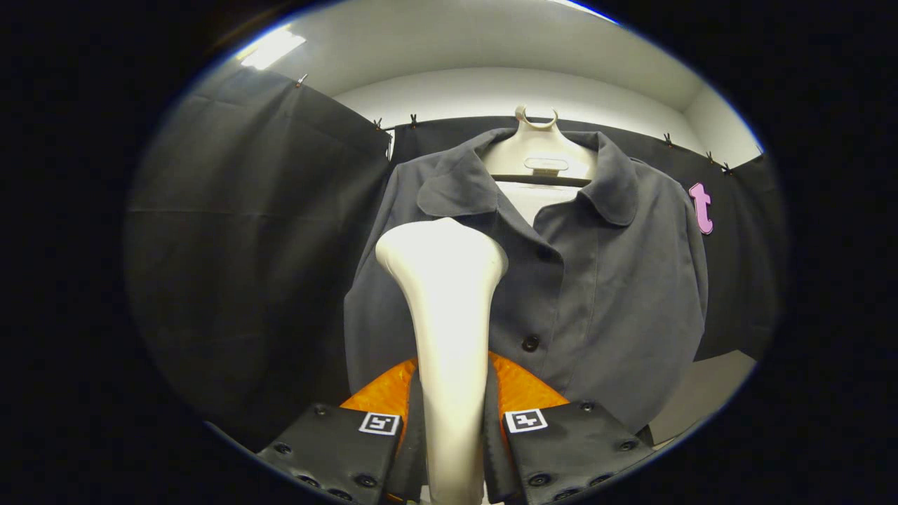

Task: Iron the clothes twice with a garment steamer, once on the left side and once on the right side.

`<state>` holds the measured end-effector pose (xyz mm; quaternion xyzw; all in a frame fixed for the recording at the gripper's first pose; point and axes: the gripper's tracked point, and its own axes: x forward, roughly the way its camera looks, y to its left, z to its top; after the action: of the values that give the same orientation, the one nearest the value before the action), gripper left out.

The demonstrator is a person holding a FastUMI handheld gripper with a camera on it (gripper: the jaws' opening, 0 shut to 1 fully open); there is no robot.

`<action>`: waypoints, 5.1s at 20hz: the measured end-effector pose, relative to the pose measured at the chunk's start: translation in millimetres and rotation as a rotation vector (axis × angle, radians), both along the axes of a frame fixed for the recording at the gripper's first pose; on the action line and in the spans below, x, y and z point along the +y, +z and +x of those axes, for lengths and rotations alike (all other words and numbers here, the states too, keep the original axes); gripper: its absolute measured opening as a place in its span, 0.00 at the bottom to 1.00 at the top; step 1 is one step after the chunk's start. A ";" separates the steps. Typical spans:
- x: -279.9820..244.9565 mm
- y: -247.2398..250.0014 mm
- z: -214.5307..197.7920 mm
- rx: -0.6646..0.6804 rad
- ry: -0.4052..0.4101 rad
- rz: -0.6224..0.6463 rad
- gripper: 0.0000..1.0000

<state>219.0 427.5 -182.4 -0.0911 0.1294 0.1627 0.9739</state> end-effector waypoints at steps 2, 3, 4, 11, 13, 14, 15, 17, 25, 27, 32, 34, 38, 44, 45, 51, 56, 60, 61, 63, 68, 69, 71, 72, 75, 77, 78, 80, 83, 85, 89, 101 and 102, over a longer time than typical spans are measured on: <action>-2.9 -2.5 -1.3 -0.001 -0.002 -0.010 0.41; -4.2 -4.5 -2.9 0.002 0.000 -0.013 0.41; -5.8 -6.6 -4.4 0.005 0.001 -0.014 0.41; -16.0 -43.1 -21.2 0.064 0.000 -0.047 0.41; -17.2 -54.7 -30.5 0.082 0.008 -0.063 0.41; -17.4 -59.9 -35.0 0.091 0.013 -0.072 0.41; -17.6 -65.6 -38.6 0.101 0.016 -0.079 0.41; -18.5 -78.3 -43.5 0.125 0.019 -0.083 0.41; -26.1 -130.2 -76.9 0.231 0.019 -0.099 0.41; -29.4 -145.0 -86.6 0.259 0.020 -0.107 0.41; -35.2 -177.2 -99.5 0.325 0.020 -0.134 0.41; -33.1 -189.4 -101.9 0.352 0.022 -0.141 0.41; -41.7 -217.1 -115.1 0.417 0.022 -0.171 0.41; -45.9 -260.3 -125.7 0.504 0.019 -0.198 0.41; -46.5 -268.2 -126.9 0.530 0.021 -0.206 0.41; -62.6 -316.9 -140.2 0.619 0.019 -0.229 0.41; -60.7 -306.4 -147.2 0.616 0.021 -0.217 0.41; -53.8 -268.2 -139.2 0.528 0.043 -0.177 0.41; -52.8 -255.6 -136.4 0.500 0.042 -0.164 0.41; -54.3 -230.2 -126.9 0.444 0.039 -0.133 0.41; -69.4 -172.7 -112.7 0.364 0.014 -0.064 0.41; -72.3 -157.2 -111.3 0.339 0.009 -0.048 0.41; -89.5 -121.9 -104.1 0.288 -0.013 -0.017 0.41; -98.3 -105.5 -99.4 0.260 -0.030 -0.006 0.41; -126.8 -54.2 -92.0 0.181 -0.075 0.024 0.41; -144.2 -25.8 -87.0 0.127 -0.099 0.024 0.41; -151.8 -15.8 -83.9 0.107 -0.111 0.015 0.41; -176.7 3.3 -86.9 0.074 -0.136 0.009 0.41; -210.9 33.7 -94.0 0.016 -0.178 -0.003 0.41; -229.6 50.3 -99.7 -0.004 -0.196 0.004 0.41; -268.8 68.8 -108.4 -0.025 -0.246 -0.014 0.41; -354.6 84.9 -130.1 -0.054 -0.355 -0.008 0.41; -357.7 84.1 -131.0 -0.055 -0.363 -0.001 0.41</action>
<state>88.0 69.8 -98.3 -0.0711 0.1173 -0.0185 0.9904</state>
